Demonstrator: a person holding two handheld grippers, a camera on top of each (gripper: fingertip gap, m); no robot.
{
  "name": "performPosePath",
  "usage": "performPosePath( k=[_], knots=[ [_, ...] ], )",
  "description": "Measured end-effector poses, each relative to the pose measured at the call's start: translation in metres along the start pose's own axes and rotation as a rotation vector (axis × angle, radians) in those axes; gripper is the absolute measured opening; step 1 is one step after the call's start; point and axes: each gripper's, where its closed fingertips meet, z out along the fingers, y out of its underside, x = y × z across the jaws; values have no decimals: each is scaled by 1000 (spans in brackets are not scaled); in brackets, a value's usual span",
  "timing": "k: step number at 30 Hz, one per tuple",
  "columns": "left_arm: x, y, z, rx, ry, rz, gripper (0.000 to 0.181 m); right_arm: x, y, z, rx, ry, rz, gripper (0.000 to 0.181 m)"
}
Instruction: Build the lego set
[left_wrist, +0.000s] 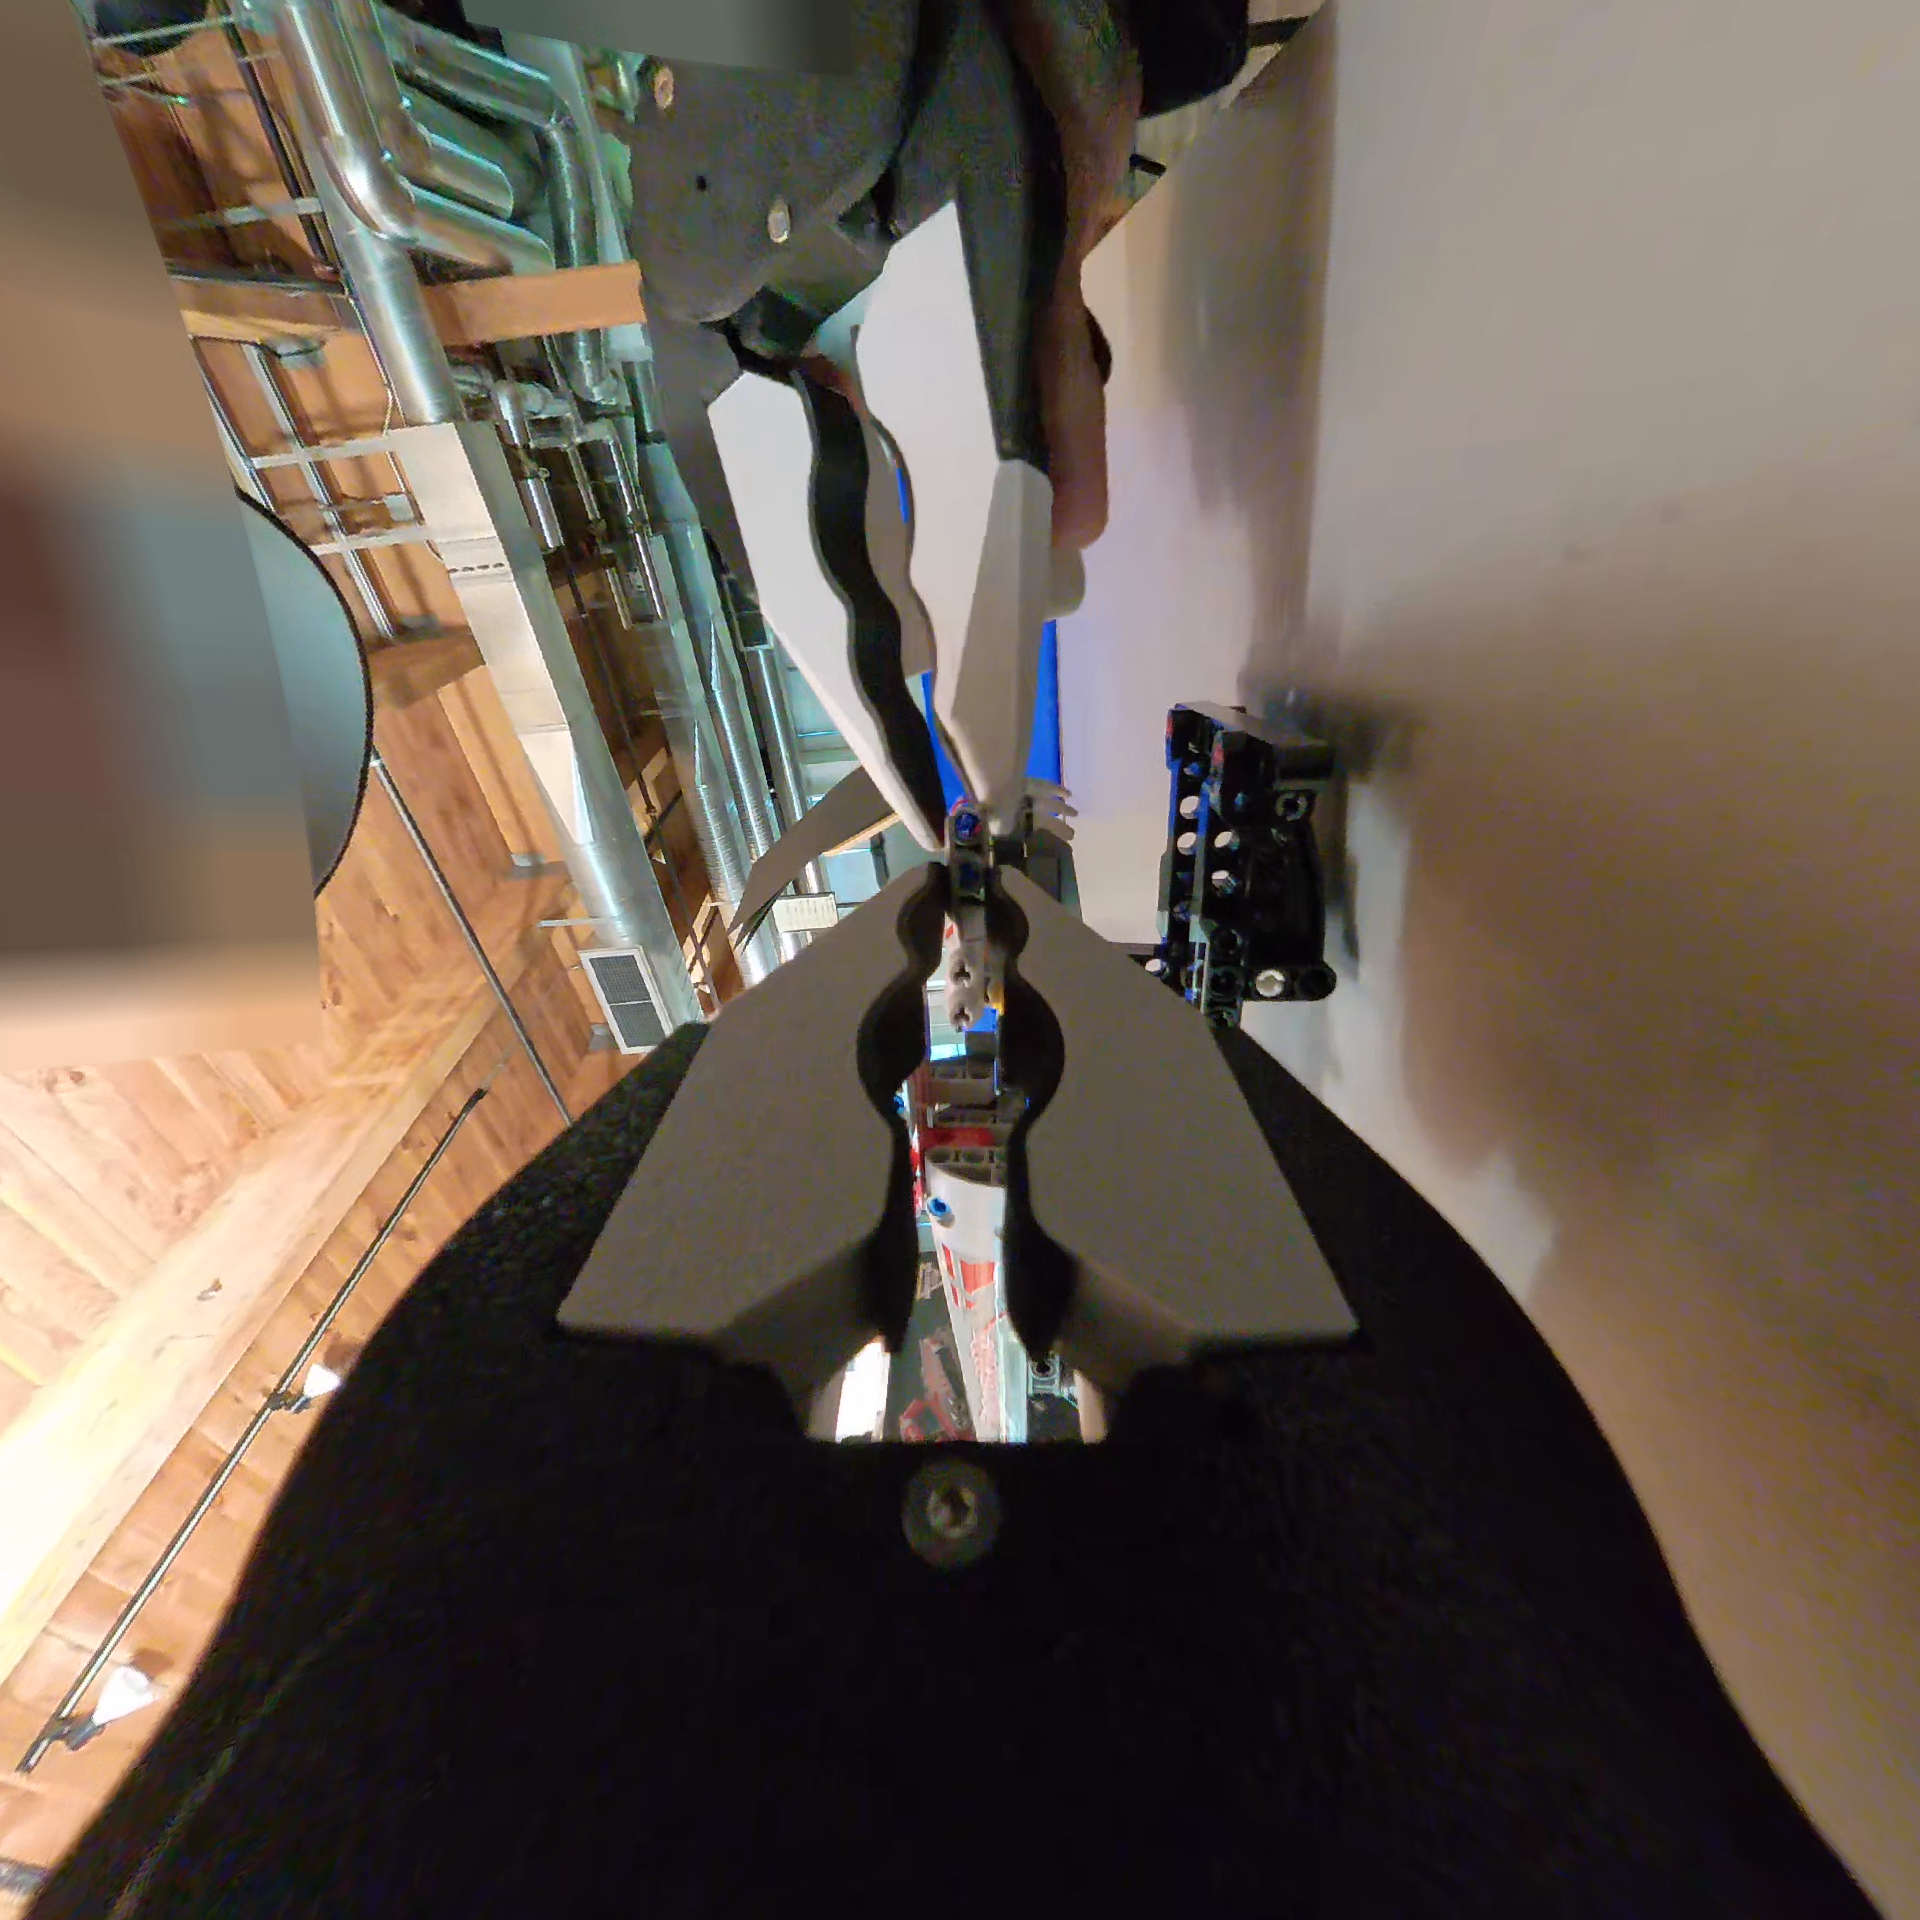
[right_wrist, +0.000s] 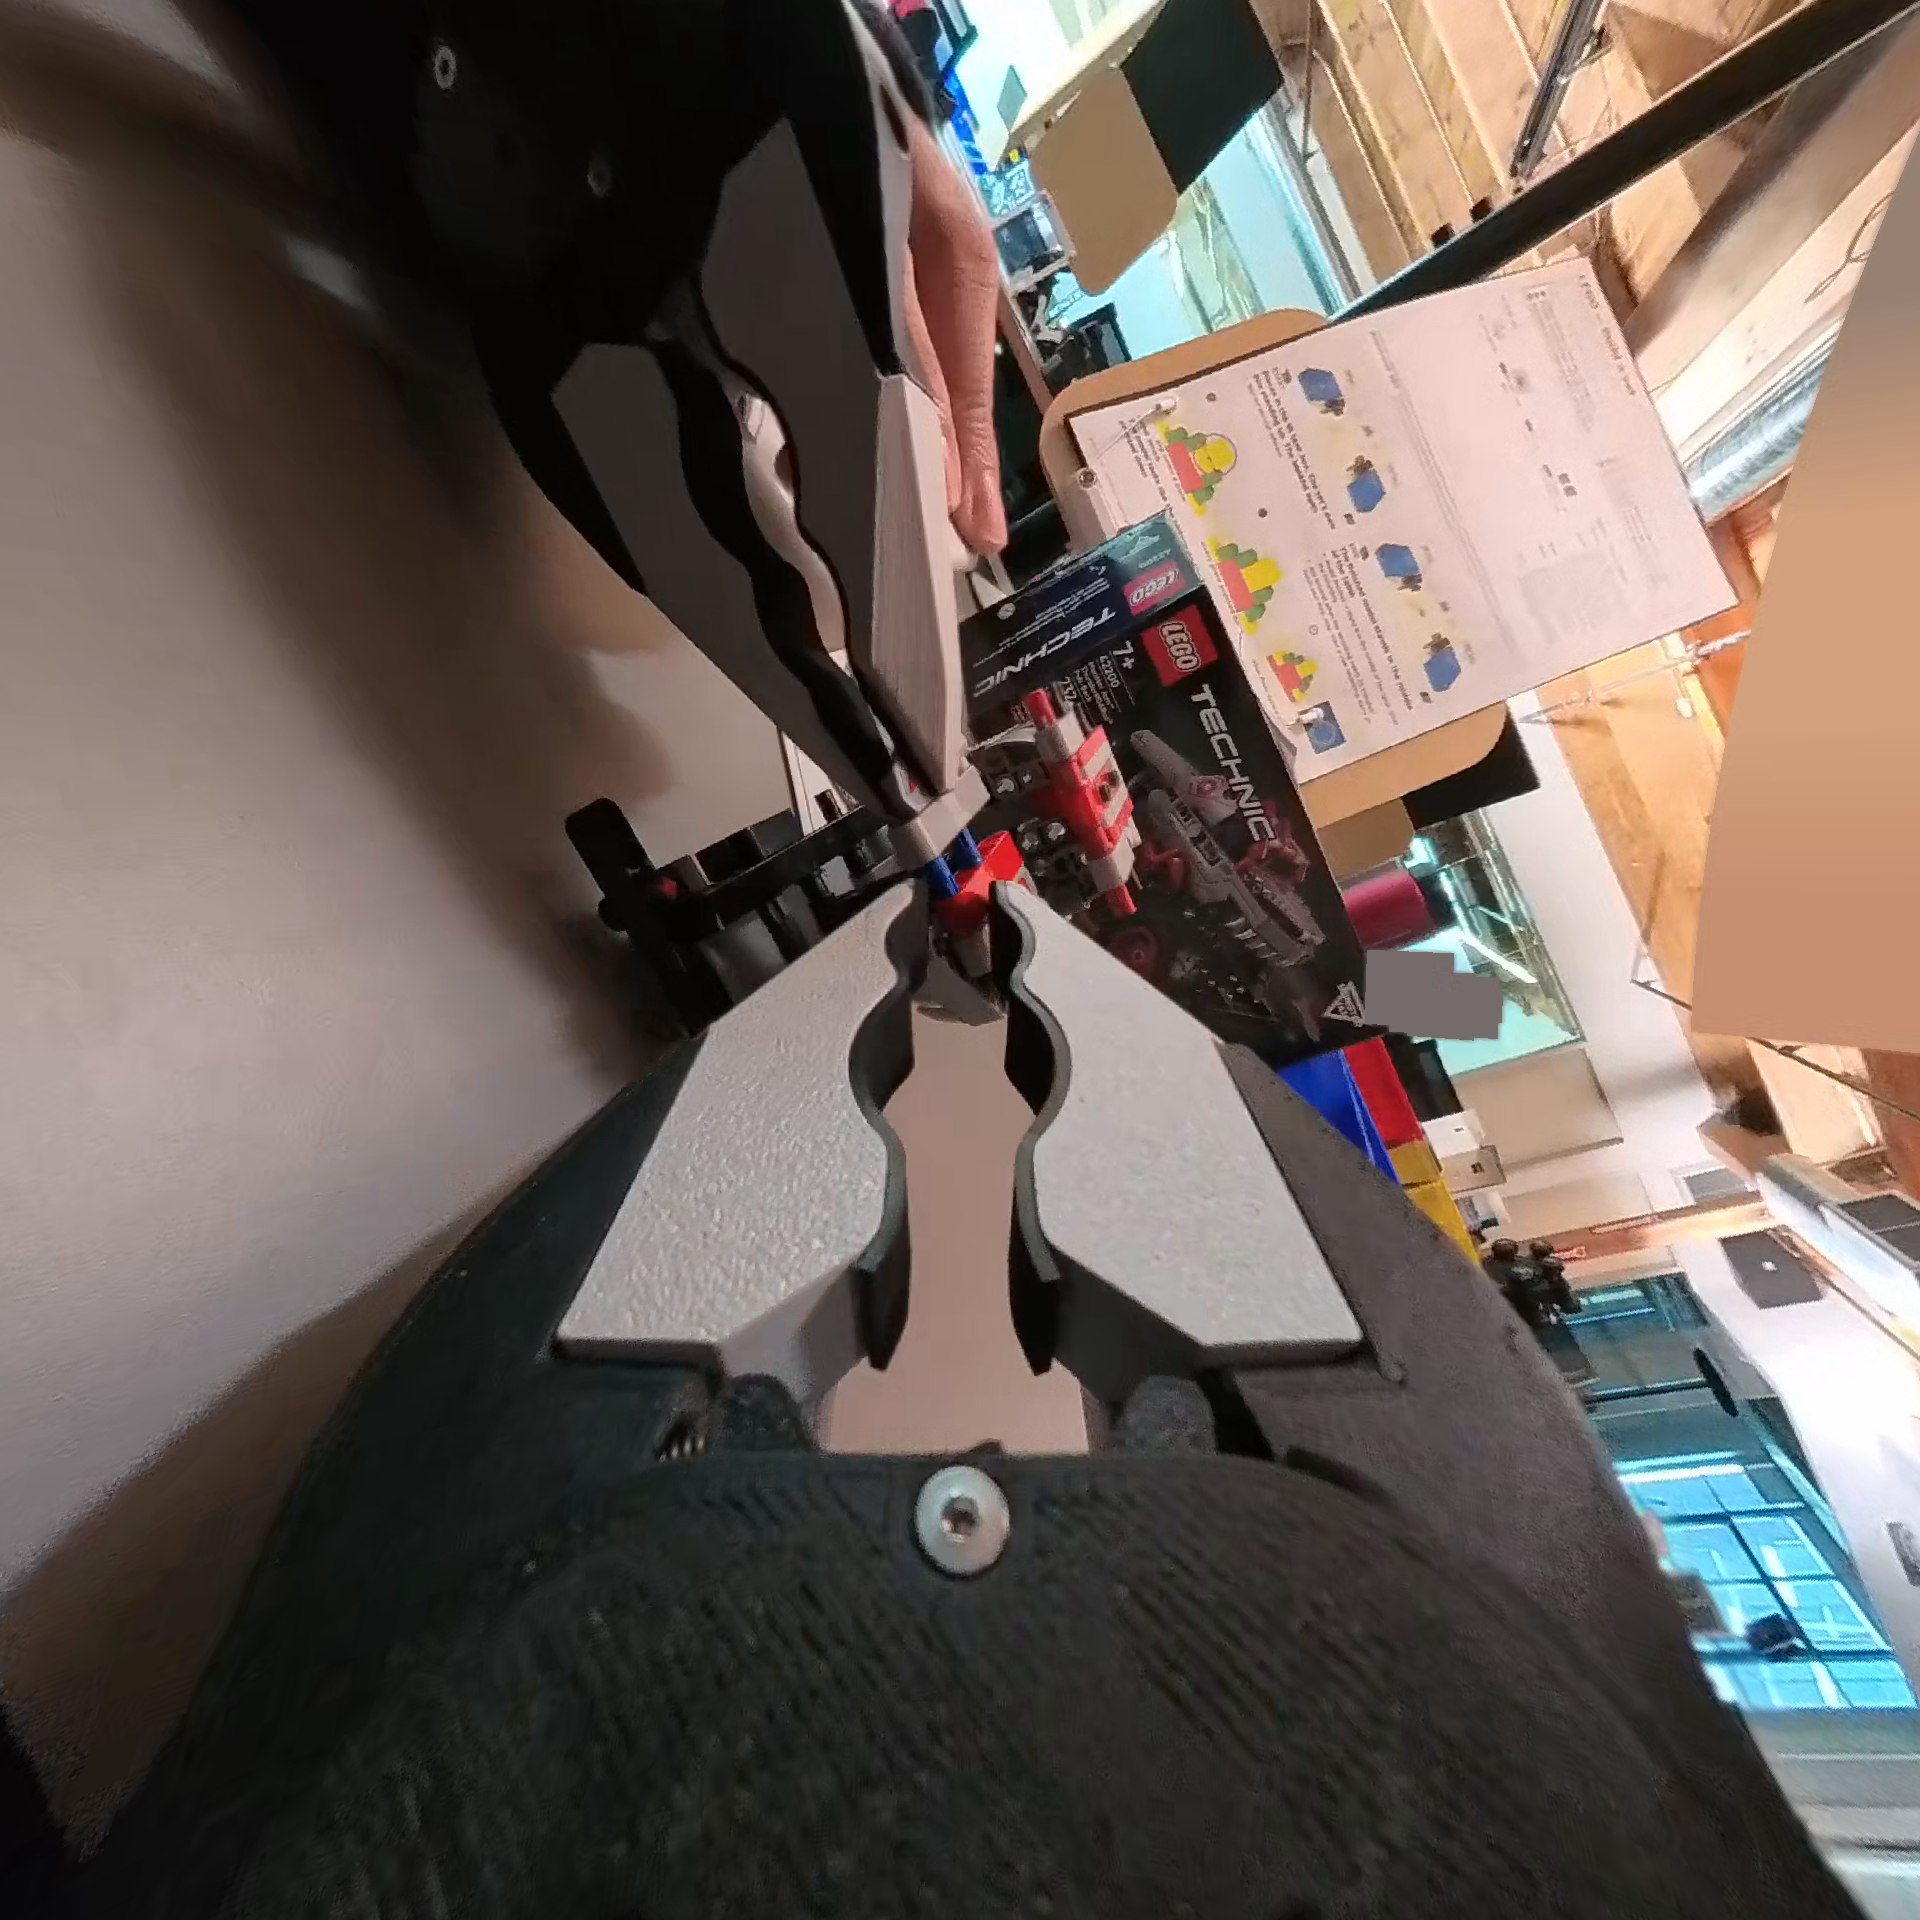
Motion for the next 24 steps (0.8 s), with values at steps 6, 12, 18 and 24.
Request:
performPosePath(
  k=[6, 12, 18, 24],
  knots=[
    [0, 4, 0, -12, 1, -14, 4, 3, -1, 2, 4, 36, 47, 10],
    [1, 4, 1, -9, 6, -21, 4, 6, 1, -2, 11, 49, -21, 18],
    [2, 5, 3, -16, 8, -23, 4, 5, 2, -2, 25, 35, -40, 12],
    [3, 6, 5, -30, 15, -32, 4, 4, 1, 0, 19, 23, 28, 8]
  ],
)
